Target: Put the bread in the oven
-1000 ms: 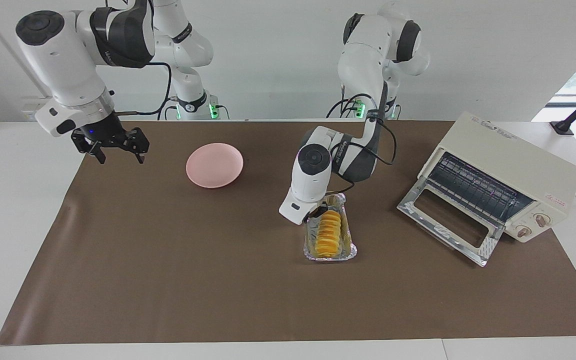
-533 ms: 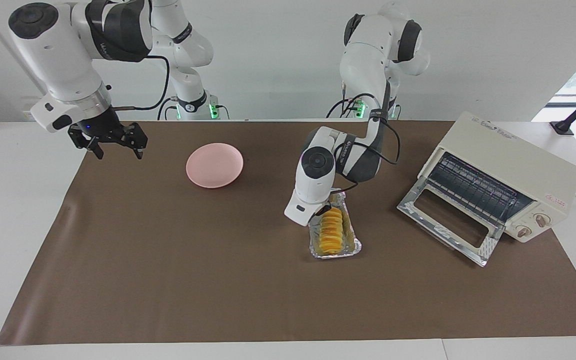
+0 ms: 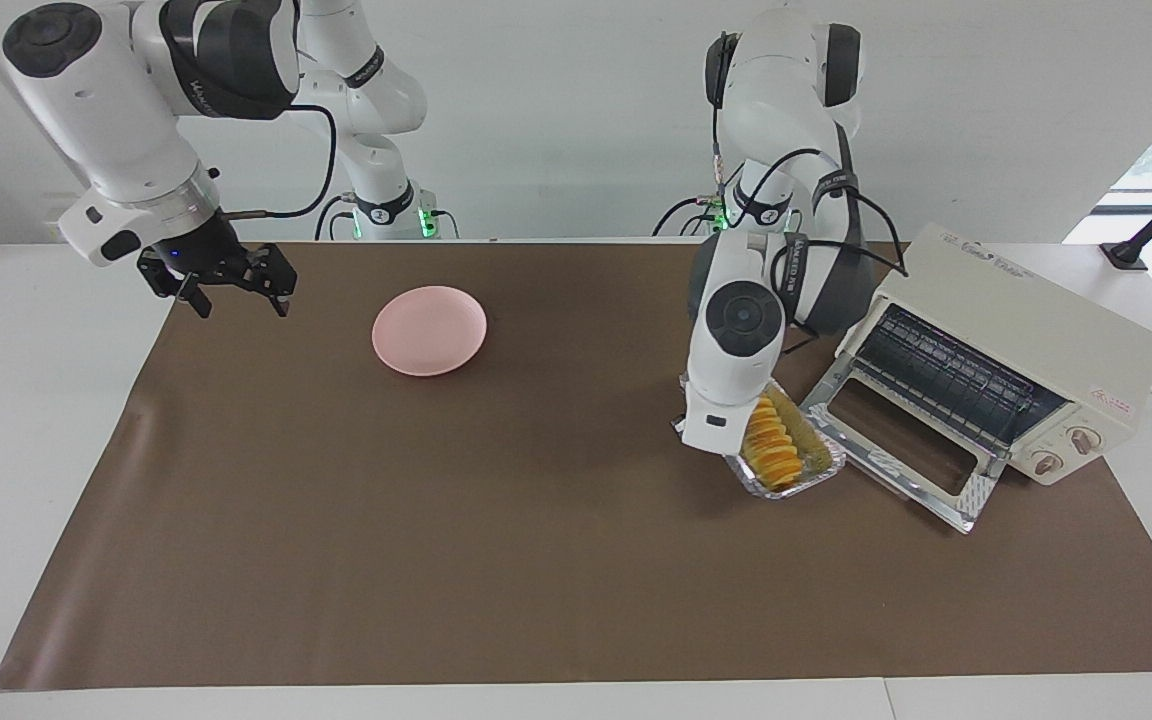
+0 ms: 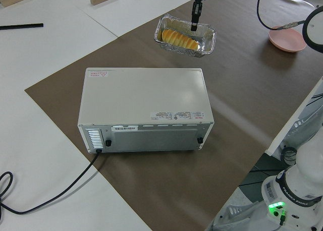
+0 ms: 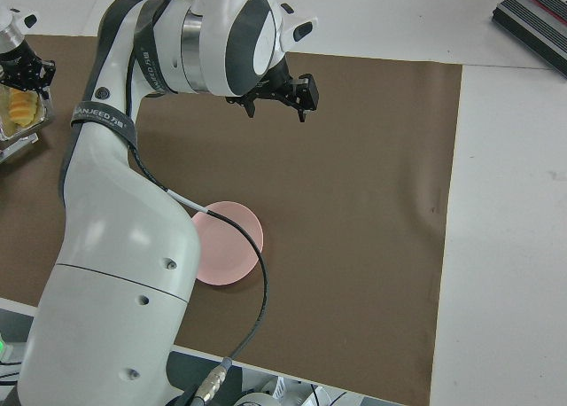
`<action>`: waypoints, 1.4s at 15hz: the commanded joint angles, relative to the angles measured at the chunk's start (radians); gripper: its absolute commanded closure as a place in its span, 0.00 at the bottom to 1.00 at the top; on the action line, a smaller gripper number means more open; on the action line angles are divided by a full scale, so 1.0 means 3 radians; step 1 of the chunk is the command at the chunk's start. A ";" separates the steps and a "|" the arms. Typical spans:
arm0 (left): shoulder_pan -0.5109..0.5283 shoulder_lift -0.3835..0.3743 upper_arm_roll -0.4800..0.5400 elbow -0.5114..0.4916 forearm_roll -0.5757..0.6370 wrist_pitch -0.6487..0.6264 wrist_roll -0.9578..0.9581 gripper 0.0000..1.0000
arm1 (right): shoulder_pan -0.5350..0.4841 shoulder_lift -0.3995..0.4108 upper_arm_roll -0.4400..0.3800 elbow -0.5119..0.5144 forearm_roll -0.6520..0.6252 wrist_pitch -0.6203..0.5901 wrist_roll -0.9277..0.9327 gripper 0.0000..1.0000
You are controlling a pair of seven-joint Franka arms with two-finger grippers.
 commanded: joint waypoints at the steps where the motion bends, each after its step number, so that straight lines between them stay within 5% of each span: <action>1: 0.0030 -0.0019 0.0208 -0.0142 -0.0004 -0.0078 -0.0065 1.00 | -0.0021 0.0006 0.0007 0.0020 0.0053 -0.0058 0.0053 0.00; 7: 0.0470 -0.0080 0.0239 -0.0398 -0.0004 -0.0053 0.0333 1.00 | -0.0021 -0.0066 0.0007 0.0015 0.0053 -0.0079 0.0043 0.00; 21: 0.0547 -0.0285 0.0387 -0.0940 0.0195 0.0024 0.0599 1.00 | -0.0021 -0.0076 0.0007 0.0015 0.0053 -0.0079 0.0043 0.00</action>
